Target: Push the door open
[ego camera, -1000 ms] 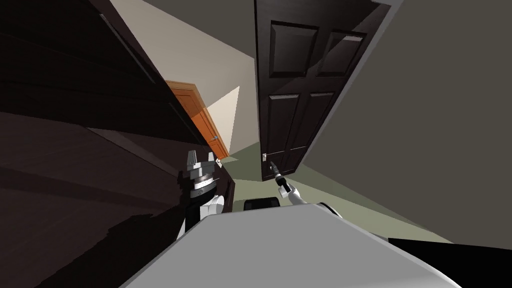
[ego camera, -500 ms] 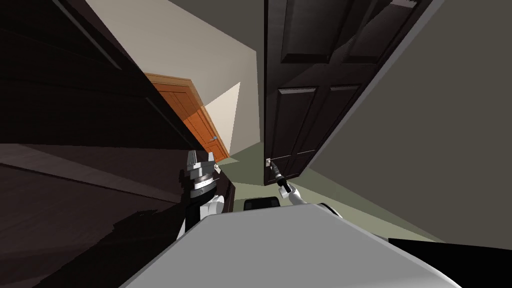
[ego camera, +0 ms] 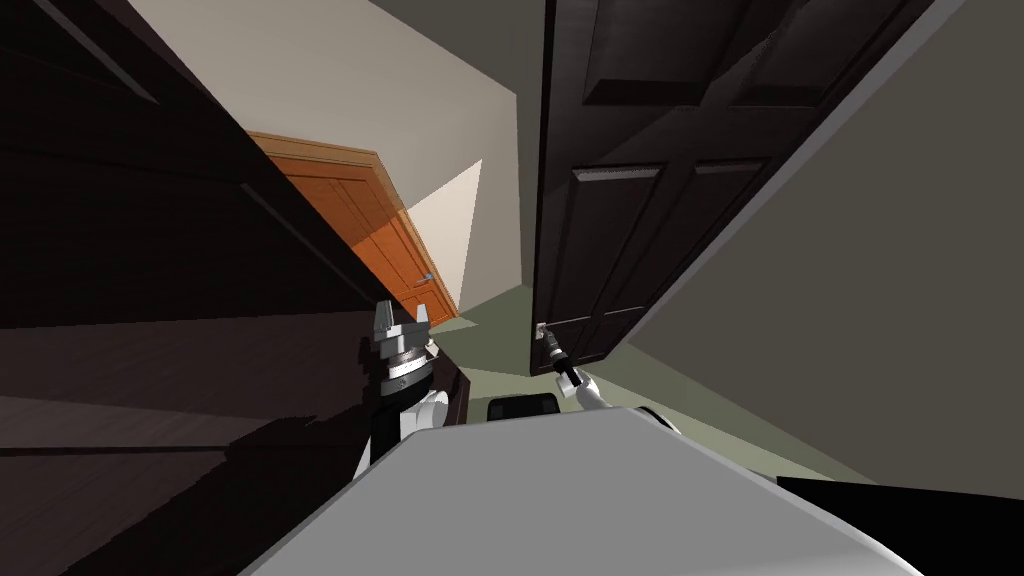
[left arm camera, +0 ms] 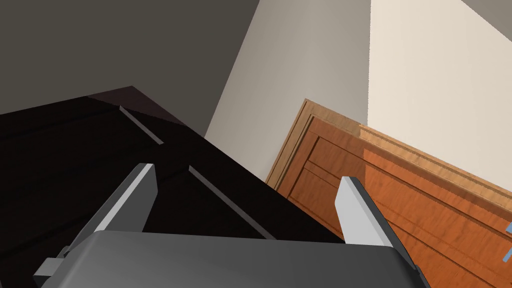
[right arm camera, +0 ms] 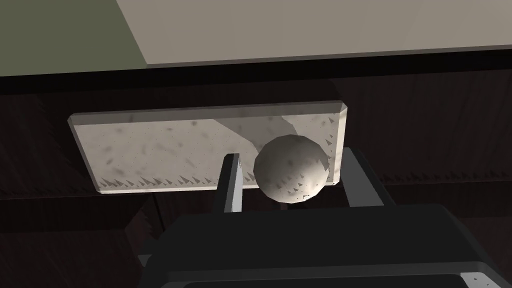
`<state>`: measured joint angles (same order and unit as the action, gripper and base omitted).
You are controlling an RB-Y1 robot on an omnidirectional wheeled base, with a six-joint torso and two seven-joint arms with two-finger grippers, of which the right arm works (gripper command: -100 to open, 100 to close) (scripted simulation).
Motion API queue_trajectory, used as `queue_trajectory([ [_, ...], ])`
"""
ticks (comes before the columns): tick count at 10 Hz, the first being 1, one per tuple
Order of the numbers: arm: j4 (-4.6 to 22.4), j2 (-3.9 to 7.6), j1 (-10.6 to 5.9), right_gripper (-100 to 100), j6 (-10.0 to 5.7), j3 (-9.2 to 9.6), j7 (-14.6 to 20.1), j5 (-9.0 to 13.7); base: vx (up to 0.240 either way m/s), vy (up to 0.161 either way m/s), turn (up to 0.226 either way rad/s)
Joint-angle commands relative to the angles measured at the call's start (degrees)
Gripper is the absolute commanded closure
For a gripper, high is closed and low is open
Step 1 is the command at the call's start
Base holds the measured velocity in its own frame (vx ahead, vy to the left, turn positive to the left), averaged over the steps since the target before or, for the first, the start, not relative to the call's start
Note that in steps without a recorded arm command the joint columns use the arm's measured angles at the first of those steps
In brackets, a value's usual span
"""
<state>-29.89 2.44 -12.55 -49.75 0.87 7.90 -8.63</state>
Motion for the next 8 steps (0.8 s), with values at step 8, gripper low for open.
queue_trajectory([
  [8, 0.2, 0.98, -0.05, 100, 0.28, -0.41, -0.2, 0.3, 0.047, 0.006, -0.035],
])
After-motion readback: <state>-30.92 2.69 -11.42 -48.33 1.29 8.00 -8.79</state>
